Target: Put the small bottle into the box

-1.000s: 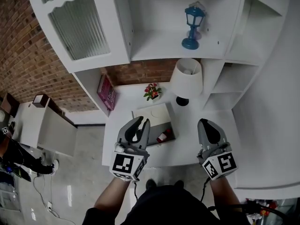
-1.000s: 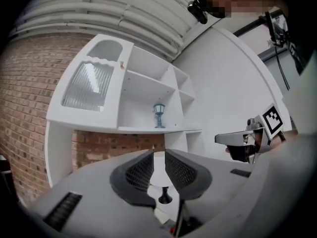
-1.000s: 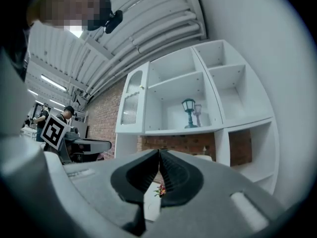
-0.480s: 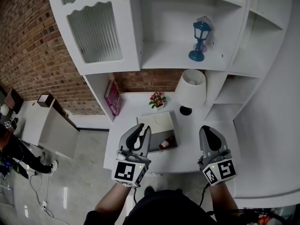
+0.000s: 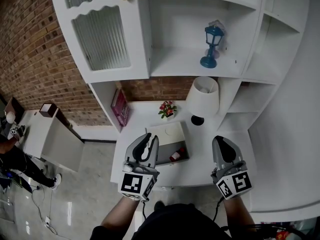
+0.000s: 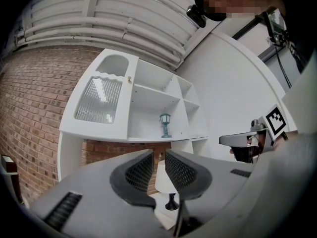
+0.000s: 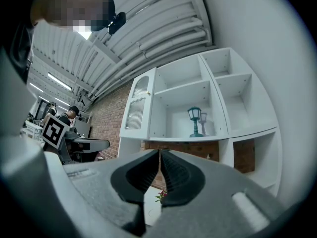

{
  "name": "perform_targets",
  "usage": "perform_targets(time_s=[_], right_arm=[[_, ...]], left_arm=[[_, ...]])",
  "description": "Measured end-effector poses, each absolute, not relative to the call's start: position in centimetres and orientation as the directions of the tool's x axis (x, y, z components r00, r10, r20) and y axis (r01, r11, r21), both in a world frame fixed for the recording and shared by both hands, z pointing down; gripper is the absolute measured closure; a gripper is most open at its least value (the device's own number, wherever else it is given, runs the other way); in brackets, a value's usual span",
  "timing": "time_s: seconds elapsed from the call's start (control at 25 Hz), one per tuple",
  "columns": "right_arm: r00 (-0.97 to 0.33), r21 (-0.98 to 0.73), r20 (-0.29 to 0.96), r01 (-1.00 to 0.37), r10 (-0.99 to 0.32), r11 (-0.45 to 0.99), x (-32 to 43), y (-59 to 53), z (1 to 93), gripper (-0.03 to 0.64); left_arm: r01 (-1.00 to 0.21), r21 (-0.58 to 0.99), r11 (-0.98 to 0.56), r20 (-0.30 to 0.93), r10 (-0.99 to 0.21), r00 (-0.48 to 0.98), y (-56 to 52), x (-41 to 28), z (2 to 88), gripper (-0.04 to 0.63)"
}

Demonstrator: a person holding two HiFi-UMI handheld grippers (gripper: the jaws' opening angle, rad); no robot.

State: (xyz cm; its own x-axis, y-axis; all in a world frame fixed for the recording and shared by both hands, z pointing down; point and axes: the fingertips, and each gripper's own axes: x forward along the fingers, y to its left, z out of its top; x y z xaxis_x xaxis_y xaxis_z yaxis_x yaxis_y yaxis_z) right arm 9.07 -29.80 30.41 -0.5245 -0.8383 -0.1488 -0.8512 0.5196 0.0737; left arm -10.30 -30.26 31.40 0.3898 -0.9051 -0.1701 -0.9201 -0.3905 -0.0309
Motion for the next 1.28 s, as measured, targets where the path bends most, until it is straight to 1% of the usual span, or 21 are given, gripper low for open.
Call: perform_targets(time_s=[0.12,0.24,0.4,0.72,1.0,1.16,1.28], right_arm=[[-0.530,0.076,-0.146,-0.848,-0.835,0.525,8.9,-29.8,30.4,0.614],[-0.536,0.068,-0.141,-0.844,-0.833,0.531,8.7,-29.9,30.5,0.614],[-0.536,0.067,-0.139,-0.844,-0.833,0.532,8.6,-29.9,30.5,0.614],[-0.534,0.064,-0.130,-0.845,-0.836,0.530,8.3,-30.2,30.8,0.614],[-0.528,0.063,-0.125,-0.849,-0.840,0.524,7.9,-30.6,31.1,0.614],[-0.521,0.065,-0.123,-0.853,-0.845,0.517,7.5,-31.0,31.2,0.614],[-0.517,0.065,-0.121,-0.856,-0.847,0.513,7.1,-31.4,31.4,0.614]], left_arm=[[-0.922,-0.015,-0.387,-0.182,-0.905,0.383,-30.3,-10.5,31.7,0.526],[-0.918,-0.073,-0.391,-0.170,-0.902,0.397,-30.4,-10.9,32.7,0.526],[-0.920,-0.019,-0.391,-0.158,-0.908,0.389,-30.3,-10.7,31.5,0.526],[-0.925,-0.019,-0.379,-0.154,-0.913,0.378,-30.9,-11.3,31.8,0.526],[-0.914,-0.028,-0.404,-0.148,-0.903,0.403,-31.3,-11.5,32.0,0.526],[-0.917,-0.007,-0.398,-0.131,-0.909,0.396,-31.6,-12.1,32.0,0.526],[-0.918,-0.010,-0.397,-0.145,-0.907,0.394,-32.1,-12.8,32.3,0.526]])
